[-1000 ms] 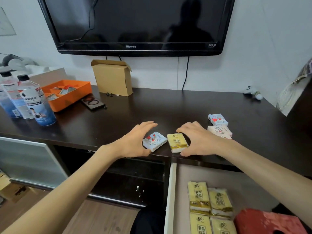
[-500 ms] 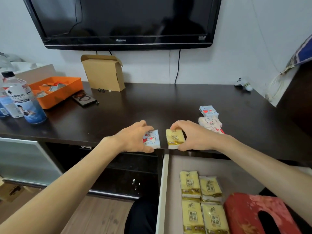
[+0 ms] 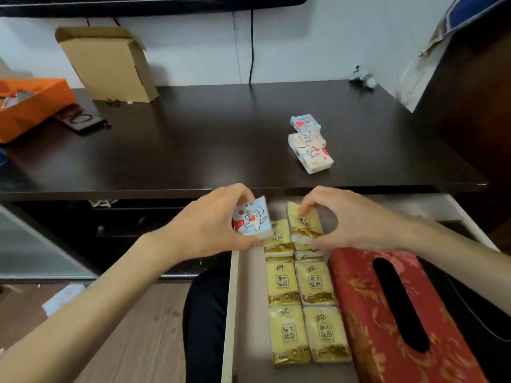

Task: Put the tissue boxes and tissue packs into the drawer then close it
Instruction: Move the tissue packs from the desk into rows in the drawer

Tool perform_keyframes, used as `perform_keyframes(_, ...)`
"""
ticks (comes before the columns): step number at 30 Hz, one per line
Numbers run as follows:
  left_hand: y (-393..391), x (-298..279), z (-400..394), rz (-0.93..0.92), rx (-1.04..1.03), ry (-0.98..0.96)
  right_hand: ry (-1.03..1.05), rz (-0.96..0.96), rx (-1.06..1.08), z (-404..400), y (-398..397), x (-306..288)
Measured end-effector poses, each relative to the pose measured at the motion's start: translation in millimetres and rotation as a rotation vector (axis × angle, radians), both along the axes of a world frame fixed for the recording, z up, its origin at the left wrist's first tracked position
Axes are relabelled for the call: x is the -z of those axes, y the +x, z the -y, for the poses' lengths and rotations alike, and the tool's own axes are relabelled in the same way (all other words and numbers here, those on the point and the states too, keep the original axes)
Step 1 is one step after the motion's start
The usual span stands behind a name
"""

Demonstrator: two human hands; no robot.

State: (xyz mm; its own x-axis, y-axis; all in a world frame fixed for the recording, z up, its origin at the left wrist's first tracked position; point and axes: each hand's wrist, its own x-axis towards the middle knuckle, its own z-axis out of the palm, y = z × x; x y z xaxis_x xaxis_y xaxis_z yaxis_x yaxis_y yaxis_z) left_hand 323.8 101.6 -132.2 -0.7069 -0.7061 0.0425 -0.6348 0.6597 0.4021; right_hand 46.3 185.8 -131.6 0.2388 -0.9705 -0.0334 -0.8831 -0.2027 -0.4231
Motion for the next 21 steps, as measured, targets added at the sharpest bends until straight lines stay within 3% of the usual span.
perform_keyframes(4,-5,25,-51,0.041,0.092,0.005,0.014,-0.14,-0.089,-31,-3,21)
perform_keyframes(7,-13,42,-65,0.078,0.198,-0.154,0.032,-0.25,-0.157,-44,-1,35)
perform_keyframes(14,-26,58,-63,0.105,0.235,-0.332,-0.013,-0.294,-0.186,-51,5,47)
perform_keyframes(21,-30,66,-72,0.111,0.227,-0.324,-0.006,-0.299,-0.18,-56,8,45)
